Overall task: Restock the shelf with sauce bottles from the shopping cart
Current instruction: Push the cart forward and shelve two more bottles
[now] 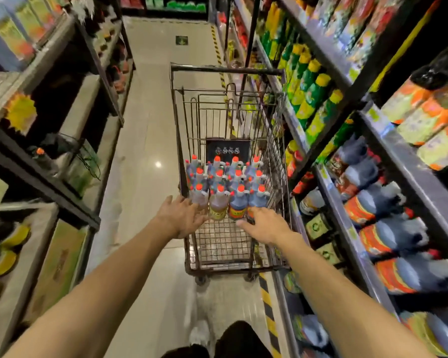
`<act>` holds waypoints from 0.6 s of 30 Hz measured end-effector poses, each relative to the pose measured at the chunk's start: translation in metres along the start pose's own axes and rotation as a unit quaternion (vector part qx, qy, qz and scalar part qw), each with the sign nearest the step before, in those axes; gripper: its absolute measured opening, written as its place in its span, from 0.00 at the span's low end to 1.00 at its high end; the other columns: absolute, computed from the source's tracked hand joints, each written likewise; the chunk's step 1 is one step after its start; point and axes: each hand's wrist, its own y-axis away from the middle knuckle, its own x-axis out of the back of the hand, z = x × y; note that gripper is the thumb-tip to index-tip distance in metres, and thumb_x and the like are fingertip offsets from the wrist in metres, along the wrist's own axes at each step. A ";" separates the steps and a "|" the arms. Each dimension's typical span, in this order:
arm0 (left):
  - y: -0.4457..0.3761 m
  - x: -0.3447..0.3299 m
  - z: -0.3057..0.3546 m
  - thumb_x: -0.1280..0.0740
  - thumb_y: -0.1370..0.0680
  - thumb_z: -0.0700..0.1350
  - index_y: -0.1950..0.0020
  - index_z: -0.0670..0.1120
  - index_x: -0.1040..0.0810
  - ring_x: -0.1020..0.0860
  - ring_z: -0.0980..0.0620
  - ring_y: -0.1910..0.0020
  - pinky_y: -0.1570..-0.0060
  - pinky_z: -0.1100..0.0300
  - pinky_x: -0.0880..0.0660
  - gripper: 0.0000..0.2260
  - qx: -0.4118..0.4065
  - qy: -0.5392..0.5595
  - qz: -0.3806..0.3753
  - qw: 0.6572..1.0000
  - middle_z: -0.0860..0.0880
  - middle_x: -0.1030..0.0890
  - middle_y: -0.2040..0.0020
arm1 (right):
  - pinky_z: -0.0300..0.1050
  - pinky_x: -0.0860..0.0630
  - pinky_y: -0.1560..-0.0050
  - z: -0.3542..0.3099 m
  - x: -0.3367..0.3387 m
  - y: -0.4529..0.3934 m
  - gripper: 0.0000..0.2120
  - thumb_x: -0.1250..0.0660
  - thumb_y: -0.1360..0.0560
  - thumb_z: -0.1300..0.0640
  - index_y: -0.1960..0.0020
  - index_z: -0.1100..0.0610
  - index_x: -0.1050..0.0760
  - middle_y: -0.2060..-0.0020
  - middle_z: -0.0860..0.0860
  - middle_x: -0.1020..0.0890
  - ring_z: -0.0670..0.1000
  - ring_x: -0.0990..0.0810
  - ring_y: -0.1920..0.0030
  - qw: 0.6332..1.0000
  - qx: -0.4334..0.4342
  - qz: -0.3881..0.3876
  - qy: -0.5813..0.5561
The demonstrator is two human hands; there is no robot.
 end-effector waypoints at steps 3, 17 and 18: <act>-0.043 0.001 -0.008 0.54 0.17 0.66 0.20 0.48 0.37 0.33 0.42 0.25 0.26 0.44 0.38 0.32 -0.007 -0.002 -0.023 1.000 0.43 0.32 0.23 | 0.55 0.26 0.44 0.014 0.005 -0.047 0.30 0.43 0.21 0.31 0.35 0.56 0.29 0.38 0.57 0.22 0.61 0.23 0.36 1.000 -0.003 -0.011 -0.012; -0.225 -0.035 -0.028 0.48 0.17 0.60 0.22 0.45 0.35 0.36 0.45 0.23 0.26 0.49 0.36 0.28 0.031 -0.019 -0.090 0.995 0.43 0.32 0.24 | 0.56 0.29 0.34 0.037 -0.010 -0.251 0.33 0.43 0.20 0.32 0.28 0.57 0.32 0.31 0.59 0.25 0.61 0.28 0.31 0.992 0.099 -0.054 0.064; -0.232 -0.039 -0.029 0.48 0.17 0.60 0.22 0.45 0.36 0.37 0.44 0.23 0.26 0.49 0.37 0.28 0.033 -0.023 -0.097 0.995 0.42 0.32 0.23 | 0.56 0.30 0.34 0.036 -0.013 -0.262 0.32 0.44 0.20 0.33 0.29 0.57 0.32 0.32 0.60 0.25 0.61 0.27 0.31 0.990 0.106 -0.056 0.069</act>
